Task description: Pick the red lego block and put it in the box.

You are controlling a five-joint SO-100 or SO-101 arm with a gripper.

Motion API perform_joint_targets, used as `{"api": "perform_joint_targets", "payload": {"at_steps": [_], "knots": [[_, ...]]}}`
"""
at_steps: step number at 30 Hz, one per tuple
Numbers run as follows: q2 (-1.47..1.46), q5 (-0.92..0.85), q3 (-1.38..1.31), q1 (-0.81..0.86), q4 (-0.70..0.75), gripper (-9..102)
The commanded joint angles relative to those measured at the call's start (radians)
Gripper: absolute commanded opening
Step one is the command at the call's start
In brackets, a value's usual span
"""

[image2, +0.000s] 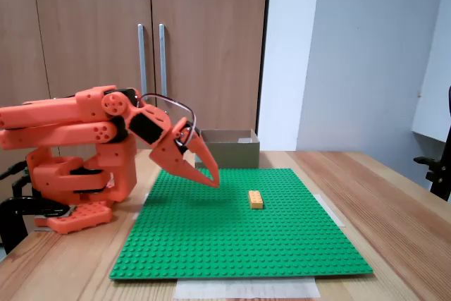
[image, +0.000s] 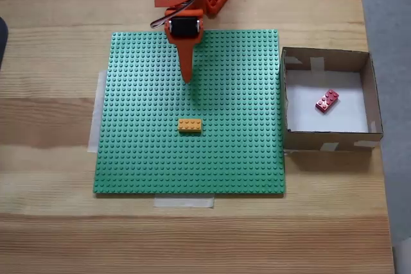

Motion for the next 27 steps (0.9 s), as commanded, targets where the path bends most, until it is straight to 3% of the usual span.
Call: {"api": "perform_joint_targets", "payload": {"at_steps": [1,27], "knots": [[-0.008,0.002,0.005,0.012,0.003,-1],[-0.008,0.048,0.008,0.021,-0.006,-1]]}}
